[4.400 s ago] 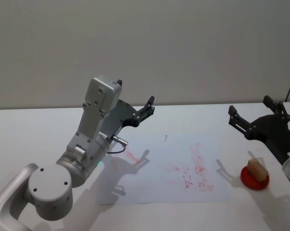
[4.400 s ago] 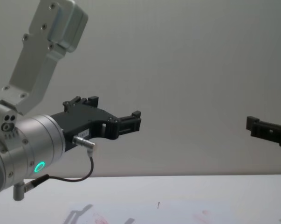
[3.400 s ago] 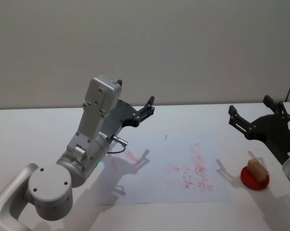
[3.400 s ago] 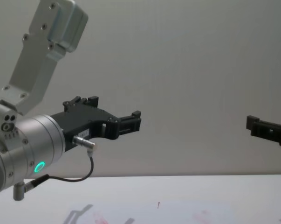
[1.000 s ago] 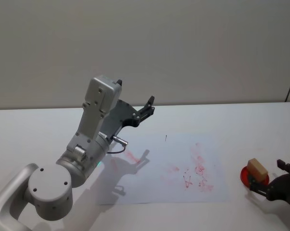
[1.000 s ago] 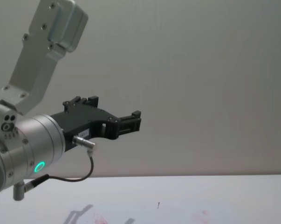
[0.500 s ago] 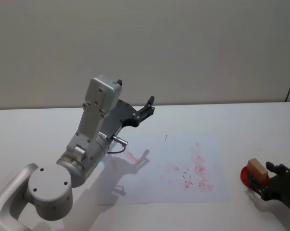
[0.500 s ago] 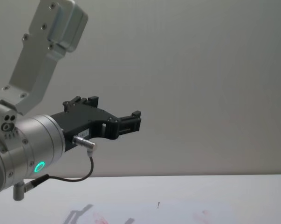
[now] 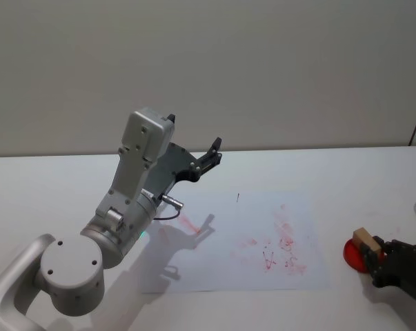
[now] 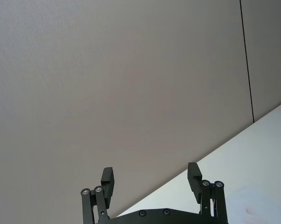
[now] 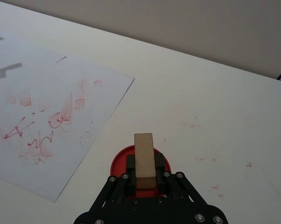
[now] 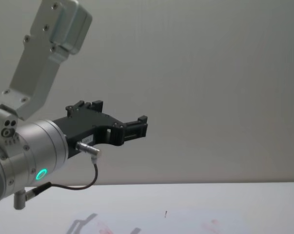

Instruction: Use the one hand to pick up the stamp and affix it onto the A4 paper.

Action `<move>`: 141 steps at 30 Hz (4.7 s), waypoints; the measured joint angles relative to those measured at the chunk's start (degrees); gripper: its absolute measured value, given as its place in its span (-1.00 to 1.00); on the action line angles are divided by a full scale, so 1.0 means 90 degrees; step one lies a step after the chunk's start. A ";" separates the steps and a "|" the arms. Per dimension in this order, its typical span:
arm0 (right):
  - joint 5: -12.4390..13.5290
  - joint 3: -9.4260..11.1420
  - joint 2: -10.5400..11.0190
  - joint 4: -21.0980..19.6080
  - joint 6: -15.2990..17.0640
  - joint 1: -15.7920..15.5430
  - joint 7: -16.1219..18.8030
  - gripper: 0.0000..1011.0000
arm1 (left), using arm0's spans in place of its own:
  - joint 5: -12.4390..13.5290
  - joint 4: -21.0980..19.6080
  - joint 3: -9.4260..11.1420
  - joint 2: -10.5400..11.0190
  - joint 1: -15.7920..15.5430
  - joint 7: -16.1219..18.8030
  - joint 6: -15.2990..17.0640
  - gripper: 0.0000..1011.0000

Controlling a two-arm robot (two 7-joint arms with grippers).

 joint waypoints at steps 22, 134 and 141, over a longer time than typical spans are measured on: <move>0.0215 -0.0098 -0.0234 -0.0249 -0.0427 0.0233 0.0455 -0.57 | 0.0000 0.0000 0.0000 0.0000 0.0000 0.0000 0.0000 0.98; 0.0619 0.0236 0.0284 -0.0334 0.0325 0.0072 0.0217 -0.57 | 0.0000 0.0000 0.0000 0.0000 0.0000 0.0000 0.0000 0.98; 0.0524 0.0196 0.0282 -0.0287 0.0390 0.0090 0.0316 -0.57 | 0.0000 0.0000 0.0000 0.0000 0.0000 0.0000 0.0000 0.98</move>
